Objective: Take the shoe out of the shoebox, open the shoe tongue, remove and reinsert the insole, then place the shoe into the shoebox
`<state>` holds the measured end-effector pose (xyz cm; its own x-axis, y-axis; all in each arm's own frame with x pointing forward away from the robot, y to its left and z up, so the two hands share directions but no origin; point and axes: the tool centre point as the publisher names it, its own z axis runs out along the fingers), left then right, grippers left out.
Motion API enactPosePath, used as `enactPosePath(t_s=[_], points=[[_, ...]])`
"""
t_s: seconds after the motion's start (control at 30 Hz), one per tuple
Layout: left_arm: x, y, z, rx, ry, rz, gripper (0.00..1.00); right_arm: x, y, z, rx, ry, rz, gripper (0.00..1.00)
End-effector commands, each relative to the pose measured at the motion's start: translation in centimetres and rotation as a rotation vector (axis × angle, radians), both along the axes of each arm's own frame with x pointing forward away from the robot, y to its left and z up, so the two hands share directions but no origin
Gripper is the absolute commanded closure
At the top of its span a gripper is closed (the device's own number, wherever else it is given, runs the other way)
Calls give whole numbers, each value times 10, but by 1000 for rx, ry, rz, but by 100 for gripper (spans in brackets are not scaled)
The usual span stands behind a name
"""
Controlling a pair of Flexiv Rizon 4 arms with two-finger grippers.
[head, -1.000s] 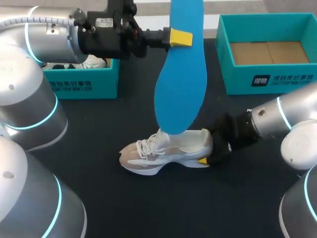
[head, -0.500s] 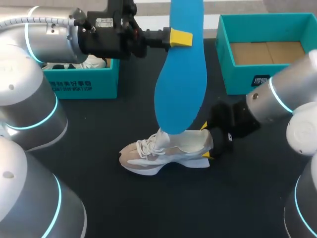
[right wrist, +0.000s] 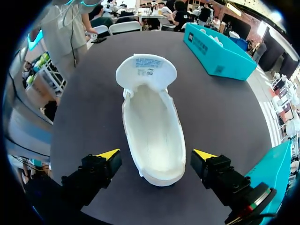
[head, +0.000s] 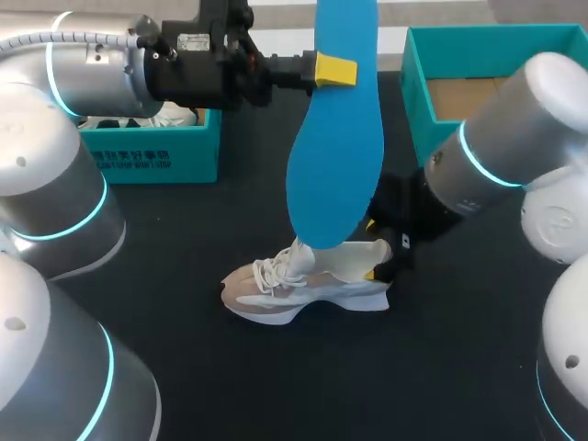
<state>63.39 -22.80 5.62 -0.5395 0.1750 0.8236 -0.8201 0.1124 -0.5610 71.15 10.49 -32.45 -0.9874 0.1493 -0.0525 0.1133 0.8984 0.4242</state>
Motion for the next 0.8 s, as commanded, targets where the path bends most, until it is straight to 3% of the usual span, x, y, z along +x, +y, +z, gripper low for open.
enactPosePath(t_s=[0.03,0.5,0.8], points=[[-1,0,-1,1,0,1,100,0,8,8,-217,37,-11,0],[-1,0,-1,1,0,1,100,14,16,10,-255,30,25,0],[-1,0,-1,1,0,1,100,34,29,-7,-206,33,70,0]])
